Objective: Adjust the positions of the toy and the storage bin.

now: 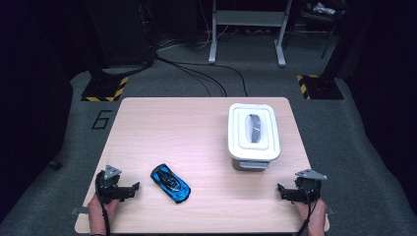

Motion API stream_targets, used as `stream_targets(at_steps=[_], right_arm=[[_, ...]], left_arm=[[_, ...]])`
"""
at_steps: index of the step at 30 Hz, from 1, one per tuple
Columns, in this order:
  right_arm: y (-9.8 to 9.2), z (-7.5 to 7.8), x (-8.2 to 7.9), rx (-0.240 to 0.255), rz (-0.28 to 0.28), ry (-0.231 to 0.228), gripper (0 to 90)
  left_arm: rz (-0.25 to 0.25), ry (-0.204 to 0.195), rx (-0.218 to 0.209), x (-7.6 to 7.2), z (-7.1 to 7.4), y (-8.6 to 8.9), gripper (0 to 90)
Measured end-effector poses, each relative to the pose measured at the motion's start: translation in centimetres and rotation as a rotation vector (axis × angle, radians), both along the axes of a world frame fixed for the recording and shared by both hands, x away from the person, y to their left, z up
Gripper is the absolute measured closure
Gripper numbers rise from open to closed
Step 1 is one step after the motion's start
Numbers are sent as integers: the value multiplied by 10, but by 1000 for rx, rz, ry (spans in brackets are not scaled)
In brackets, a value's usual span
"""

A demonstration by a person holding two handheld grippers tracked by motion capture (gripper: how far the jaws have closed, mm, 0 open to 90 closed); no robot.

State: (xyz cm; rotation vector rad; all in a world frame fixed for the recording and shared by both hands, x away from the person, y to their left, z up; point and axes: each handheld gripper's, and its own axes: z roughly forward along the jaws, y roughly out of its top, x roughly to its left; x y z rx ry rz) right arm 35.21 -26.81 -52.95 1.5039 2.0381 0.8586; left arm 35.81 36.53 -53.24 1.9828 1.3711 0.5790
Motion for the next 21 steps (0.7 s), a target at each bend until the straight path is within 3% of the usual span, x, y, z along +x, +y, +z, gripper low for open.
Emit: stream_targets(at_steps=[15,21], right_arm=[[-2,3,3,0,0,24,0],[-5,17,-3,34,-7,23,0]], left_arm=[[6,-1,-2,0,0,0,0],[5,-1,-2,1,0,0,0]])
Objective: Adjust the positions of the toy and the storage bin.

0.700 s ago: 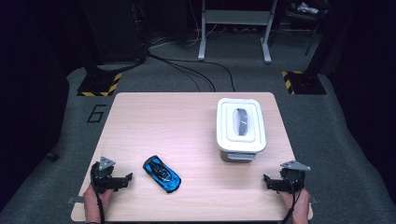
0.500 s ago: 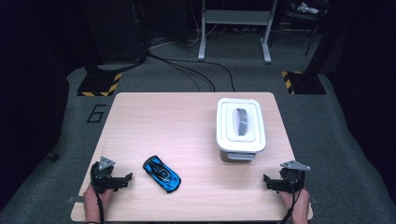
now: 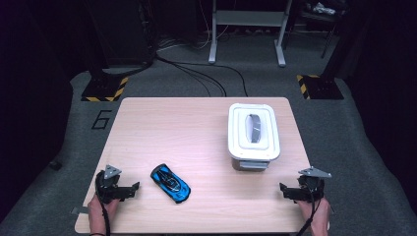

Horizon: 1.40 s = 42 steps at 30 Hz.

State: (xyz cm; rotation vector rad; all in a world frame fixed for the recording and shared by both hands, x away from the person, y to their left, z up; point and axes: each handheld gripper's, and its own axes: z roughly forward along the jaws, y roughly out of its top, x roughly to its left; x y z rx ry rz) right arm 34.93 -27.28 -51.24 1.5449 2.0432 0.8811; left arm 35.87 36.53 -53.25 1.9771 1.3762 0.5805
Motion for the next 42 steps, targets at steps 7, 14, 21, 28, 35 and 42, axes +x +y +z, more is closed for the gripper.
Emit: stream_targets(at_steps=[7,14,21,28,35,42], right_arm=[[1,22,-2,20,4,-9,0],[9,56,-4,47,31,-50,0],[16,86,-1,59,55,-74,0],[26,111,10,52,84,-90,1],[48,130,29,29,124,-103,0],[74,140,54,10,164,-101,72]], left_arm=[[0,0,0,0,0,0,0],[0,0,0,0,0,0,0],[0,0,0,0,0,0,0],[0,0,0,0,0,0,0],[0,0,0,0,0,0,0],[0,0,0,0,0,0,0]])
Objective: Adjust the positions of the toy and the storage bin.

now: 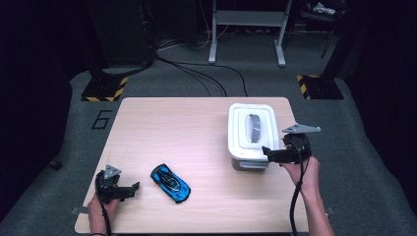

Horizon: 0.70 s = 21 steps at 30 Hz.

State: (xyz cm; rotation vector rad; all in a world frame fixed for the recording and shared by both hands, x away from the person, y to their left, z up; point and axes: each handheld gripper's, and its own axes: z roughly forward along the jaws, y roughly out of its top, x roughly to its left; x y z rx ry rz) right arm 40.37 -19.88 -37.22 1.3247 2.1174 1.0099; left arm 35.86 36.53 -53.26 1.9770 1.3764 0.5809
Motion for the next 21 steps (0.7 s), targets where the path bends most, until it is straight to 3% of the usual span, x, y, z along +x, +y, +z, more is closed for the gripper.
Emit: stream_targets(at_steps=[4,11,21], right_arm=[[14,2,16,-5,11,11,134],[35,0,43,-28,-21,29,258],[56,-3,64,-65,-84,47,499]], left_arm=[[0,0,0,0,0,0,0],[0,0,0,0,0,0,0],[0,0,0,0,0,0,0]])
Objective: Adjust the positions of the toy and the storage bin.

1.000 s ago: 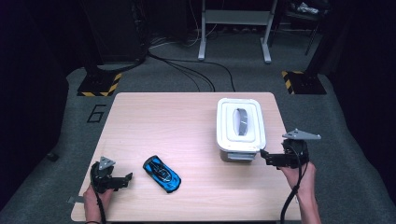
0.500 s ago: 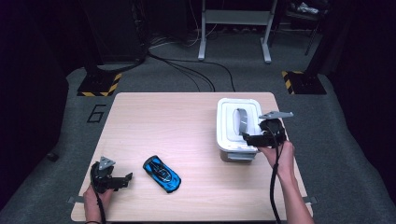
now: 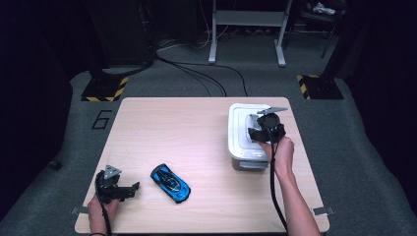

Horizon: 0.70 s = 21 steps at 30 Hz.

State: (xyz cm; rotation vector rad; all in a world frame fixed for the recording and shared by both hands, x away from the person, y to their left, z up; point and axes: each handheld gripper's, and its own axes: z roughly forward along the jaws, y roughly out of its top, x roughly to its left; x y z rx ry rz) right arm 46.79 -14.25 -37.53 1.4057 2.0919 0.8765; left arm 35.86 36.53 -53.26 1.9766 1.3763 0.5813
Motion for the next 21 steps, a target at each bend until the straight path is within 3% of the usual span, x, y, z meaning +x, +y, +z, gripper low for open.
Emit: stream_targets(at_steps=[8,11,17,21], right_arm=[[-4,0,4,20,-1,25,543],[-7,0,7,28,15,23,552],[-12,-2,15,90,53,53,592],[-11,-2,18,91,74,59,603]], left_arm=[[0,0,0,0,0,0,0],[0,0,0,0,0,0,0],[0,0,0,0,0,0,0],[0,0,0,0,0,0,0]])
